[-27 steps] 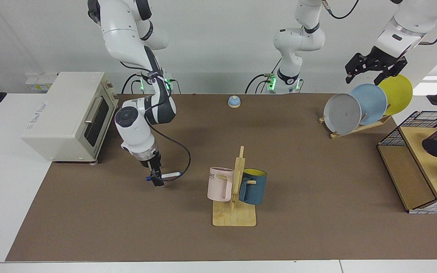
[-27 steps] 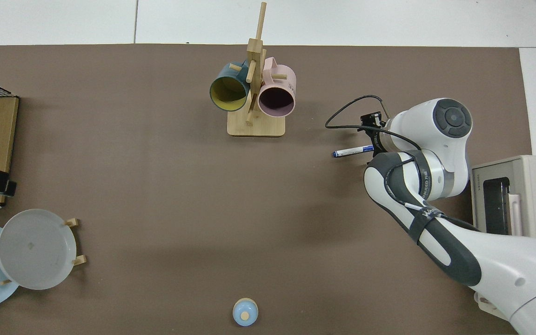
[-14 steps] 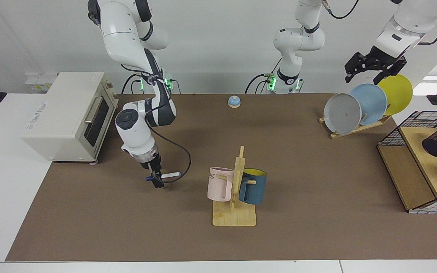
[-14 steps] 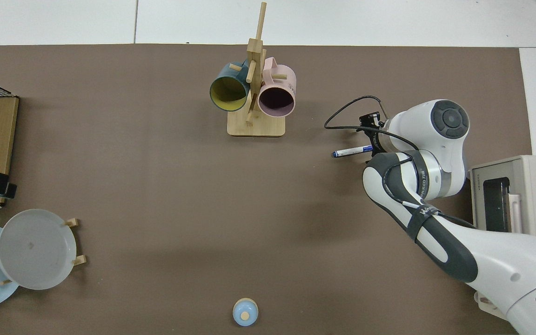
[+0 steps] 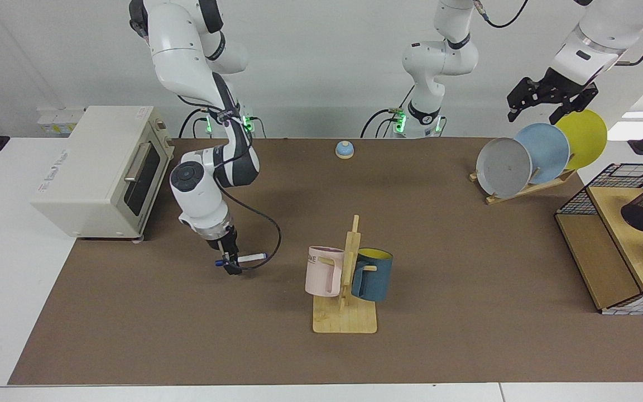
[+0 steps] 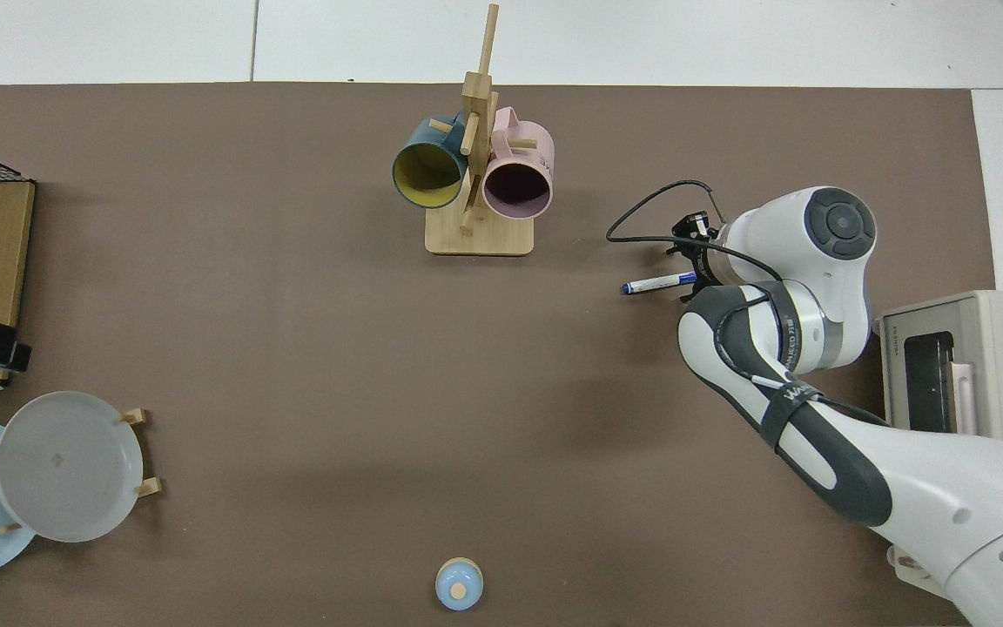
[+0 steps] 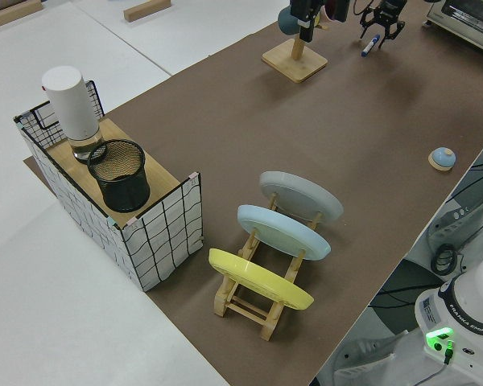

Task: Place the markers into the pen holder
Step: 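Lower the right gripper over the marker and close on it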

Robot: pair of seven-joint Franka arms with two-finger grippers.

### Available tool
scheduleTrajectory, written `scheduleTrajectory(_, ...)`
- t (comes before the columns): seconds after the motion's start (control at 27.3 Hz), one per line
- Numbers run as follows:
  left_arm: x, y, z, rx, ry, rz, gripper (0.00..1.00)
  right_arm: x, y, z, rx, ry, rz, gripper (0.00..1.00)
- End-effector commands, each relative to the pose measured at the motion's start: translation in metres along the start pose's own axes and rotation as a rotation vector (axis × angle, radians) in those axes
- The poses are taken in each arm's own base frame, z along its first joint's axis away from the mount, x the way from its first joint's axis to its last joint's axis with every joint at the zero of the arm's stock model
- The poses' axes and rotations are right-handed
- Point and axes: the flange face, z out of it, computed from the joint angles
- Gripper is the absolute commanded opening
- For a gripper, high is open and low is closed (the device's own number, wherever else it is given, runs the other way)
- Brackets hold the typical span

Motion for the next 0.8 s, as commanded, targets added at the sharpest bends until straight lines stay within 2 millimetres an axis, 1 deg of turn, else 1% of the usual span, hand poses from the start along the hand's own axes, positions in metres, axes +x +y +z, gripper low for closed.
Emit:
scheduleTrajectory(0.0, -0.0086, -0.0001, -0.0004, -0.006, -0.007, -0.009, 1.00, 0.0041, -0.0030, 0.0056, 0.027, -0.010, -0.004, 0.69)
scheduleTrajectory(0.07, -0.0085, 0.0001, -0.0004, -0.008, -0.007, -0.009, 1.00, 0.0041, -0.0030, 0.0056, 0.027, -0.011, -0.003, 0.63)
scheduleTrajectory(0.26, -0.0086, 0.0009, -0.0003, -0.008, -0.008, -0.007, 1.00, 0.0051, -0.0027, 0.0057, 0.025, -0.011, 0.000, 0.51)
scheduleTrajectory(0.29, -0.0086, 0.0009, -0.0003, -0.008, -0.008, -0.005, 1.00, 0.0051, -0.0026, 0.0058, 0.024, -0.012, 0.000, 0.48)
scheduleTrajectory(0.37, -0.0087, 0.0001, -0.0003, -0.008, -0.008, -0.007, 1.00, 0.0041, -0.0027, 0.0059, 0.024, -0.012, -0.003, 0.44)
scheduleTrajectory(0.62, -0.0085, 0.0001, -0.0004, -0.008, -0.007, -0.009, 1.00, 0.0010, -0.0017, 0.0072, 0.011, -0.015, -0.003, 0.14)
scheduleTrajectory(0.7, -0.0086, 0.0001, -0.0011, -0.007, -0.005, -0.009, 1.00, -0.0012, -0.0025, 0.0049, 0.010, -0.016, -0.005, 0.04)
scheduleTrajectory(0.73, -0.0085, 0.0001, -0.0004, -0.008, -0.007, -0.009, 1.00, -0.0004, -0.0025, 0.0038, 0.006, -0.015, -0.002, 0.00)
scheduleTrajectory(0.77, -0.0086, -0.0001, -0.0004, -0.006, -0.007, -0.009, 1.00, -0.0015, -0.0020, 0.0027, 0.000, -0.017, -0.004, 0.00)
